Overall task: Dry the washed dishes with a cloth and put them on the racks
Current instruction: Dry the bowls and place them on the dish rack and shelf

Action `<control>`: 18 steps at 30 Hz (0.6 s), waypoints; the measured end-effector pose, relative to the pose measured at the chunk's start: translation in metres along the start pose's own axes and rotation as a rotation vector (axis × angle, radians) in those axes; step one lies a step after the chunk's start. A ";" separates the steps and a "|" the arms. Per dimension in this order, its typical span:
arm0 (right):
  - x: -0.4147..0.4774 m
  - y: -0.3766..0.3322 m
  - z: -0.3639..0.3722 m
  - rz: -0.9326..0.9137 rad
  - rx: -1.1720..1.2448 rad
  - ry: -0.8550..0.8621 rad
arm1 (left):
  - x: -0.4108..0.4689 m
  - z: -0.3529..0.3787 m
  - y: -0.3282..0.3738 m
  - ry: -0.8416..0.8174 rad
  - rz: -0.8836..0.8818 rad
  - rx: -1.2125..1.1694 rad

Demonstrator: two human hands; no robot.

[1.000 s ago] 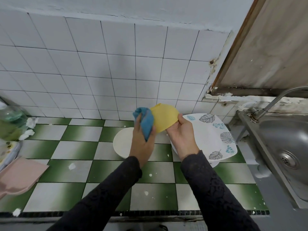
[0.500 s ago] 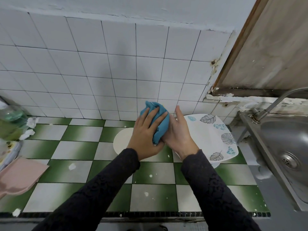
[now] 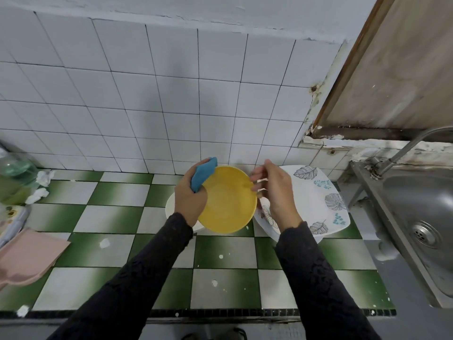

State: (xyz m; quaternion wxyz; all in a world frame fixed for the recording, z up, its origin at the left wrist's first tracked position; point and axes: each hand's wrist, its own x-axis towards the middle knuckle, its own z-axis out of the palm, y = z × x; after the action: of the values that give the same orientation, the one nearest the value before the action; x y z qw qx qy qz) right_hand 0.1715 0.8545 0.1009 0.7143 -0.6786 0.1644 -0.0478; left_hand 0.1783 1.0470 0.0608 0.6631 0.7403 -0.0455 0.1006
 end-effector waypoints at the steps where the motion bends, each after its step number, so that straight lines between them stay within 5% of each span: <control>1: 0.001 0.005 -0.004 0.003 0.040 0.065 | 0.000 -0.002 -0.002 0.032 -0.046 -0.022; 4: 0.003 0.023 -0.009 0.239 0.131 0.027 | 0.001 -0.005 -0.002 0.129 -0.225 -0.142; 9: -0.011 0.062 -0.004 0.737 0.517 -0.430 | 0.003 -0.005 0.000 0.077 -0.435 -0.336; 12: -0.022 0.068 0.002 0.815 0.749 -0.438 | 0.000 -0.004 0.001 0.072 -0.472 -0.414; 18: -0.021 0.066 0.005 0.824 0.816 -0.375 | -0.002 -0.006 -0.009 0.068 -0.521 -0.470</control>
State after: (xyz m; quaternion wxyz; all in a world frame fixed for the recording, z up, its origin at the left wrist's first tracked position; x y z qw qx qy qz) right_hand 0.1428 0.8705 0.0394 0.8933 -0.2275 0.2531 0.2937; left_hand 0.1772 1.0542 0.0525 0.8198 0.5506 0.1452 -0.0608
